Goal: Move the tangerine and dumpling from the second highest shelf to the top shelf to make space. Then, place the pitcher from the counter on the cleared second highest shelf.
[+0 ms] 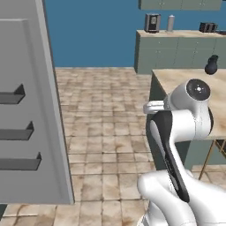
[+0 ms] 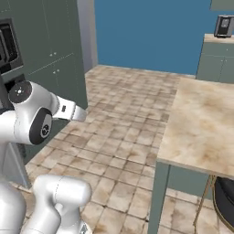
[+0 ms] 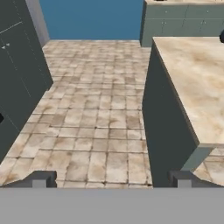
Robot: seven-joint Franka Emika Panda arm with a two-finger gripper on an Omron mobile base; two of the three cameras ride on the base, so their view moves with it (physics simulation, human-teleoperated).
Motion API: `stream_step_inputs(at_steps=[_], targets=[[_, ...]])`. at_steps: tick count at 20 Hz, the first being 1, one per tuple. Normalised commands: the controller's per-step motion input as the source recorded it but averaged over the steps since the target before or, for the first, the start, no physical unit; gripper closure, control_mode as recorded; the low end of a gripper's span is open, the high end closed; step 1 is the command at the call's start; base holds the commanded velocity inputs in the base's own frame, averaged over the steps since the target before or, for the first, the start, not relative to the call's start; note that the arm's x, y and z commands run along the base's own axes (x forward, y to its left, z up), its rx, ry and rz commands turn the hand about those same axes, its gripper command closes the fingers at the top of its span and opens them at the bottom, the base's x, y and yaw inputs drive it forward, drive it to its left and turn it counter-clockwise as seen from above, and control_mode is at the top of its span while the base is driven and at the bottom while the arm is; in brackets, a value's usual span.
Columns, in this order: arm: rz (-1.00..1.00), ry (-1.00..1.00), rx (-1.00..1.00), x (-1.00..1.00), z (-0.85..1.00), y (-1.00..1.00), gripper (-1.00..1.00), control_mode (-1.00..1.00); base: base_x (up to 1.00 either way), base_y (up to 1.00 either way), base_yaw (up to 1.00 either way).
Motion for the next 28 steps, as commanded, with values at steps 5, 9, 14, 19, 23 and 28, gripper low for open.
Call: stream_step_inputs(at_steps=[5, 9, 14, 19, 23, 28], targets=[[0.0, 0.0, 0.0, 0.0, 0.0, 0.0, -1.0, 1.0, 0.89, 0.0, 0.0], [0.0, 0.0, 0.0, 0.0, 0.0, 0.0, -1.0, 1.0, 1.0, 0.0, 0.0], [0.0, 0.0, 0.0, 0.0, 0.0, 0.0, -1.0, 1.0, 1.0, 0.0, 0.0], [0.0, 0.0, 0.0, 0.0, 0.0, 0.0, -1.0, 1.0, 1.0, 0.0, 0.0], [0.0, 0.0, 0.0, 0.0, 0.0, 0.0, -1.0, 1.0, 1.0, 0.01, -0.01], [0.0, 0.0, 0.0, 0.0, 0.0, 0.0, -1.0, 1.0, 1.0, 0.02, -0.08]])
